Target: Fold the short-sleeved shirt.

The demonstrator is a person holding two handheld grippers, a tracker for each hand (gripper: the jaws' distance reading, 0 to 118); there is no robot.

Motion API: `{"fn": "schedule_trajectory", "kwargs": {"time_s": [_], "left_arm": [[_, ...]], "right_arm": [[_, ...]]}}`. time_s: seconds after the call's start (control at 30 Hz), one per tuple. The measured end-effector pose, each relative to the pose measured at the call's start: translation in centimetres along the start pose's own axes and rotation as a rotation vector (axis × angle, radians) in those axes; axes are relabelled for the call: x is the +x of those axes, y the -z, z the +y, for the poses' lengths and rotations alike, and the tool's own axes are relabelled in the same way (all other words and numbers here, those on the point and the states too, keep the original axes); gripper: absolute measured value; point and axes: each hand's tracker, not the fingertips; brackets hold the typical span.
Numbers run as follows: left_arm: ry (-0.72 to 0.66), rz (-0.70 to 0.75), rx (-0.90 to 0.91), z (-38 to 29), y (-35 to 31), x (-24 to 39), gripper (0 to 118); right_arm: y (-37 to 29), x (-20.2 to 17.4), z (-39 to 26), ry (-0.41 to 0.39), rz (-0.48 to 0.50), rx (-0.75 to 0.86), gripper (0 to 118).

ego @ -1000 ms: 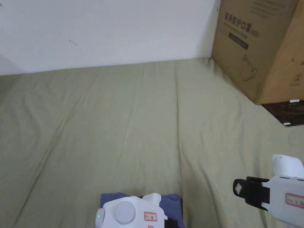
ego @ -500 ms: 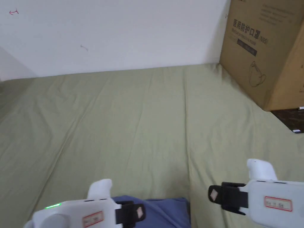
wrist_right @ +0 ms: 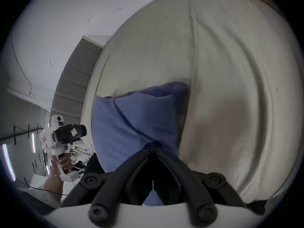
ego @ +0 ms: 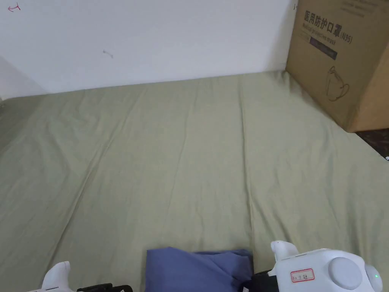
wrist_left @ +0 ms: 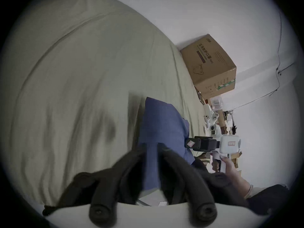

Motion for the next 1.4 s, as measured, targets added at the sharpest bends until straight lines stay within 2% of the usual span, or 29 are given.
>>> {"fn": "schedule_trajectory", "kwargs": {"time_s": [0.03, 0.07, 0.1, 0.13, 0.17, 0.2, 0.37, 0.47, 0.67, 0.7, 0.73, 0.77, 0.8, 0.83, 0.87, 0.93, 1.03, 1.13, 1.2, 1.3, 1.4], "left_arm": [[-0.002, -0.008, -0.003, 0.2, 0.3, -0.4, 37], [-0.005, -0.033, -0.012, 0.4, 0.8, -1.0, 58], [-0.010, -0.076, -0.033, 0.5, 1.4, -1.6, 88], [-0.019, -0.099, -0.048, 0.7, 2.0, -2.1, 104], [-0.033, -0.135, -0.059, 0.8, 2.7, -2.7, 115], [-0.049, -0.181, -0.076, 0.9, 3.3, -3.3, 118], [-0.213, -0.407, -0.141, 1.1, 7.8, -5.7, 118], [-0.243, -0.546, -0.185, 1.3, 10.8, -5.8, 118], [-0.147, -0.551, -0.213, 0.6, 12.6, -4.1, 118], [-0.147, -0.540, -0.205, 0.5, 12.2, -4.3, 114], [-0.158, -0.496, -0.179, 0.4, 11.9, -4.7, 100], [-0.166, -0.394, -0.163, 0.3, 11.6, -5.3, 66], [-0.162, -0.265, -0.170, 0.1, 11.5, -5.8, 26], [-0.207, -0.297, -0.188, -0.3, 11.7, -6.2, 25], [-0.262, -0.408, -0.165, -0.5, 11.3, -6.2, 25], [-0.155, -0.296, -0.159, -0.4, 11.2, -4.5, 25], [-0.169, -0.289, -0.155, -0.2, 10.7, -3.7, 25], [-0.062, -0.240, -0.135, 0.3, 8.7, -1.4, 25], [0.026, -0.206, -0.093, 1.1, 5.8, -0.1, 25], [0.098, -0.139, -0.037, 3.1, 0.4, 0.0, 25], [0.128, 0.001, 0.022, 5.6, -5.4, -1.4, 25]], "right_arm": [[-0.1, 0.2, -0.1, 0.012, 0.005, 0.008, 0], [-0.1, 0.4, -0.2, 0.013, 0.001, 0.007, 0], [0.0, 0.5, -0.2, 0.016, 0.003, 0.006, 0], [0.1, 0.6, -0.2, 0.016, 0.008, 0.006, 0], [0.2, 0.5, -0.2, 0.014, 0.011, 0.006, 0], [0.2, 0.5, -0.2, 0.013, 0.013, 0.006, 0], [0.1, 1.0, -0.4, 0.021, 0.044, 0.013, 0], [0.2, 1.6, -0.6, 0.032, 0.070, 0.021, 0], [0.2, 1.9, -0.7, 0.077, 0.097, 0.027, 0], [0.2, 2.0, -0.7, 0.078, 0.100, 0.028, 0], [0.3, 2.0, -0.8, 0.079, 0.100, 0.029, 0], [0.3, 2.1, -0.8, 0.081, 0.102, 0.031, 0], [0.3, 2.4, -0.9, 0.086, 0.110, 0.032, 0], [0.4, 2.4, -0.9, 0.105, 0.156, 0.031, 0], [0.5, 2.4, -0.9, 0.117, 0.152, 0.029, 0], [0.5, 2.3, -1.0, 0.116, 0.131, 0.033, 0], [0.0, 1.9, -1.1, 0.115, 0.121, 0.042, 0], [-1.4, 0.5, -1.3, 0.093, 0.071, 0.068, 0], [-2.6, -0.5, -1.5, 0.104, 0.070, 0.078, 0], [-4.4, -1.9, -1.7, 0.128, 0.155, 0.117, 0], [-5.7, -3.8, -1.8, 0.072, 0.118, 0.140, 0]]}}
